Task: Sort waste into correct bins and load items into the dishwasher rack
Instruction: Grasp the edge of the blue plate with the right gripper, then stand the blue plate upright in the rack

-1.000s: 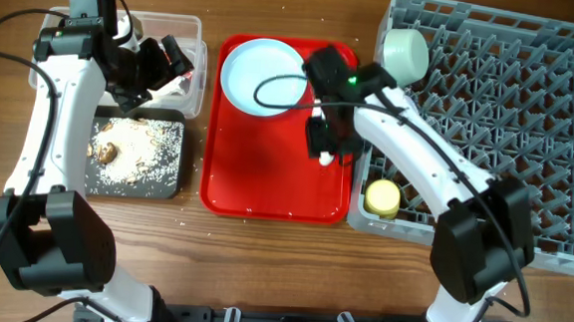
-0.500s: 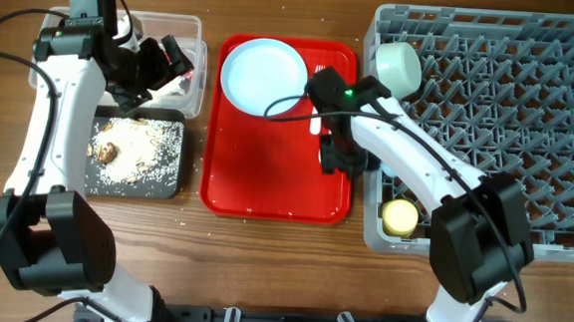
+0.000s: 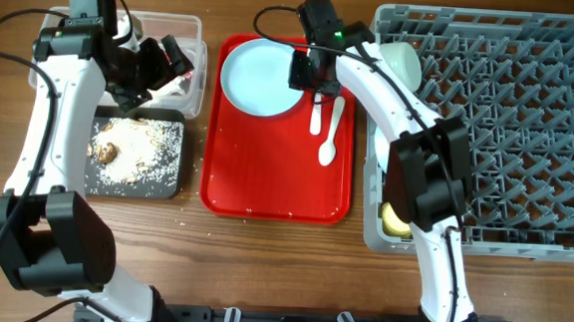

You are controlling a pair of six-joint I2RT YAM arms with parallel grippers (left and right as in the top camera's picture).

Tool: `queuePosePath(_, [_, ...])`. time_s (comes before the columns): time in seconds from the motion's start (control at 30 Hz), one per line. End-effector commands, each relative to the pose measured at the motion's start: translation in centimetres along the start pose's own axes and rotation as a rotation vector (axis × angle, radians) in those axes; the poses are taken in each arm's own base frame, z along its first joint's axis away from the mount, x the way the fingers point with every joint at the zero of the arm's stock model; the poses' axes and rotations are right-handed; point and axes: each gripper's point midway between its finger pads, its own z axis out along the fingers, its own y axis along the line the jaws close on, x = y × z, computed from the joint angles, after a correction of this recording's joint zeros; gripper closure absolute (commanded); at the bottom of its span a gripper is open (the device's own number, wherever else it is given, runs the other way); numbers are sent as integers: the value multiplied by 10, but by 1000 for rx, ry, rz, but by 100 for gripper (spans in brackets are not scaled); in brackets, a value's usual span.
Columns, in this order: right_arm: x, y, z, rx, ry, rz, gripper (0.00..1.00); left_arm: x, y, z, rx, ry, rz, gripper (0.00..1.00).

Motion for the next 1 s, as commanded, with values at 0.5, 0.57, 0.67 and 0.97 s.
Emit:
queuePosePath(0.5, [-64, -48, -208, 61, -382, 18, 96, -3, -6, -9, 13, -24, 16, 0])
queuePosePath(0.57, [-62, -127, -311, 335, -577, 97, 96, -3, -6, -9, 13, -24, 17, 0])
queuePosePath(0.67, [-24, -225, -404, 736, -667, 236, 96, -3, -6, -9, 13, -24, 16, 0])
queuePosePath(0.97, [-21, -290, -340, 1113, -358, 88, 96, -3, -6, -9, 13, -24, 16, 0])
